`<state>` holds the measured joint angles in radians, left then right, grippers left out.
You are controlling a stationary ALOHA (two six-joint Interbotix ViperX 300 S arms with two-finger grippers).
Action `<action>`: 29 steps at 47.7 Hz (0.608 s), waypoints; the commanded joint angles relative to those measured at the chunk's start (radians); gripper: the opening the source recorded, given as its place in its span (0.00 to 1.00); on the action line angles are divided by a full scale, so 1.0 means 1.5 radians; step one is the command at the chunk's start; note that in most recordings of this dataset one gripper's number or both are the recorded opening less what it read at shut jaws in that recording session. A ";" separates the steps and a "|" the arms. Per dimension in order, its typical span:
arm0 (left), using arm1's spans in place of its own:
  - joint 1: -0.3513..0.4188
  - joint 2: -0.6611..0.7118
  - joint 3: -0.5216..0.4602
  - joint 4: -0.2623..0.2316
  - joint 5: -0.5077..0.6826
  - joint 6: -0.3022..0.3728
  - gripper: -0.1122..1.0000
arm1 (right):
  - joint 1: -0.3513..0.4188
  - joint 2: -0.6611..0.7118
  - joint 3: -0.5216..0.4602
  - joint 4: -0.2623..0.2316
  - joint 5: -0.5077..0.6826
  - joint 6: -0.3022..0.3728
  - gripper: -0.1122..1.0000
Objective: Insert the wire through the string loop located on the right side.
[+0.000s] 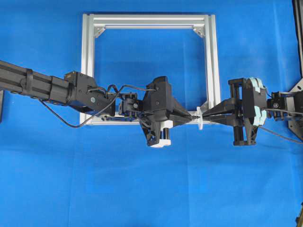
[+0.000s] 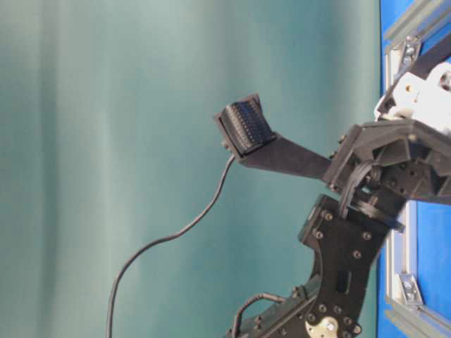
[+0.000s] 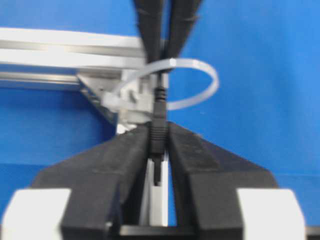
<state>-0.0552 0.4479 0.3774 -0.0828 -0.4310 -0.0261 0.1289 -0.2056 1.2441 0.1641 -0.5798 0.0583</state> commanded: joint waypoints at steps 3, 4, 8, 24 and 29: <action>0.000 -0.015 -0.012 0.002 -0.007 0.000 0.17 | 0.001 -0.004 -0.007 0.000 -0.002 0.000 0.06; 0.000 -0.015 -0.012 0.002 -0.008 0.000 0.17 | 0.001 -0.003 -0.007 0.000 -0.002 -0.001 0.06; 0.000 -0.016 -0.011 0.002 -0.007 -0.001 0.17 | 0.001 -0.004 -0.007 0.000 -0.001 -0.001 0.06; -0.001 -0.016 -0.009 0.002 -0.007 -0.001 0.17 | 0.001 -0.004 -0.008 0.002 0.018 0.001 0.17; -0.001 -0.016 -0.008 0.002 -0.007 -0.001 0.17 | 0.001 -0.003 -0.009 0.004 0.021 0.002 0.39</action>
<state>-0.0552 0.4479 0.3774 -0.0813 -0.4310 -0.0276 0.1289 -0.2056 1.2441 0.1657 -0.5476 0.0614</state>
